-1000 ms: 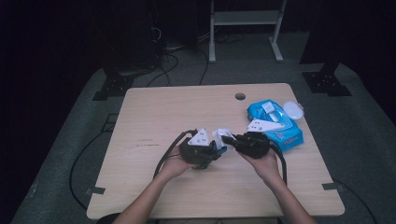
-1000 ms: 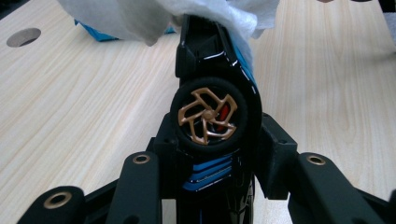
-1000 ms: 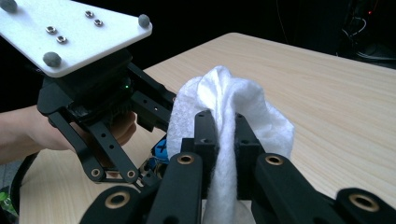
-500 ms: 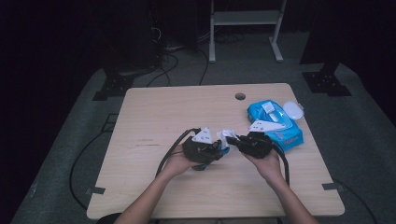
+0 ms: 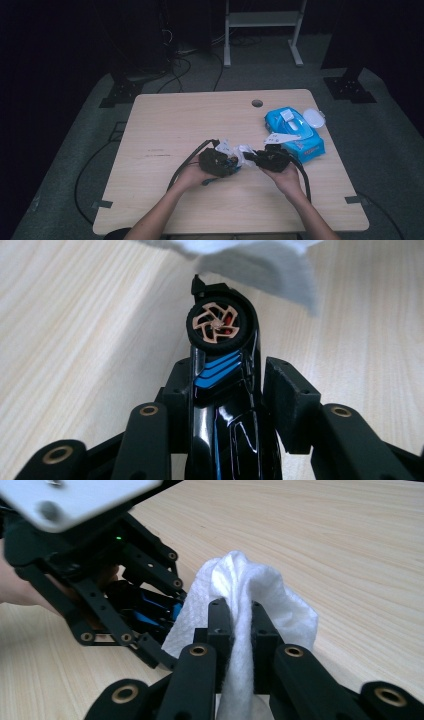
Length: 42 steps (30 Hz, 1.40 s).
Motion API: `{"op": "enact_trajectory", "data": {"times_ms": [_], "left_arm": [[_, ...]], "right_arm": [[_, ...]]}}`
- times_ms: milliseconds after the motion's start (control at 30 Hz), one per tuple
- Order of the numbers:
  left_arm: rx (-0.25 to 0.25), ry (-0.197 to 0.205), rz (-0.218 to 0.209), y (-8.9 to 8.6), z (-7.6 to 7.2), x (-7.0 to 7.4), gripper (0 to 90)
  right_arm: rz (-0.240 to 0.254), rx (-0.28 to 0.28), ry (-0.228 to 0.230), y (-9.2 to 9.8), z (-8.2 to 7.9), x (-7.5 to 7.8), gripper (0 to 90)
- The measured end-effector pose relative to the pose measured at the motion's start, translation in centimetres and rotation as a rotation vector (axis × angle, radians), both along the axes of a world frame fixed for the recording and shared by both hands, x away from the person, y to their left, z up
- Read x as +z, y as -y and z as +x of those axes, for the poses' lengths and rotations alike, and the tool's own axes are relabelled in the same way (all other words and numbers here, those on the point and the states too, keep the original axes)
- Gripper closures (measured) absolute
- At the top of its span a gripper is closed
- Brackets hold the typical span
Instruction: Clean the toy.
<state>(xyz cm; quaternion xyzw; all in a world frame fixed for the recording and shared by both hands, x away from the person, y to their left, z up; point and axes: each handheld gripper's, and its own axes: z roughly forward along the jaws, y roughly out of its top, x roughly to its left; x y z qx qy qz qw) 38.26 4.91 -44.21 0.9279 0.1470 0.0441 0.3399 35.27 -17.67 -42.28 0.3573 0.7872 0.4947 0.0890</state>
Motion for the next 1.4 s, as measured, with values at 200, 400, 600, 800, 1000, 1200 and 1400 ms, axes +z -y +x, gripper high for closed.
{"op": "enact_trajectory", "data": {"times_ms": [200, 400, 600, 800, 1000, 1200, 1400], "left_arm": [[0.003, -0.004, -0.054, -0.5, -0.2, 0.9, 52.2], [-0.013, -0.081, -0.158, -2.5, 0.1, 1.4, 48.0], [0.016, -0.083, -0.199, -4.7, 0.5, 2.7, 46.7], [0.078, -0.091, -0.215, -6.5, 1.1, 2.9, 44.9], [0.121, -0.165, -0.207, -7.6, 1.7, 1.9, 43.0], [0.144, -0.198, -0.237, -7.9, 1.8, 1.5, 37.7], [0.143, -0.202, -0.238, -7.9, 1.6, 1.4, 36.8]], "right_arm": [[0.003, 0.006, -0.001, -0.3, 0.1, 0.0, 83.2], [0.014, 0.02, 0.007, -1.1, 0.3, 0.6, 83.2], [0.018, 0.05, 0.0, -2.5, 0.8, 0.8, 83.2], [-0.006, 0.057, -0.016, -3.3, 1.3, 0.1, 83.2], [-0.008, 0.053, -0.015, -3.4, 1.5, 0.0, 83.2], [-0.029, 0.059, -0.024, -3.7, 1.8, -0.5, 83.2], [-0.071, 0.065, 0.001, -4.0, 1.5, -0.5, 83.3]]}}
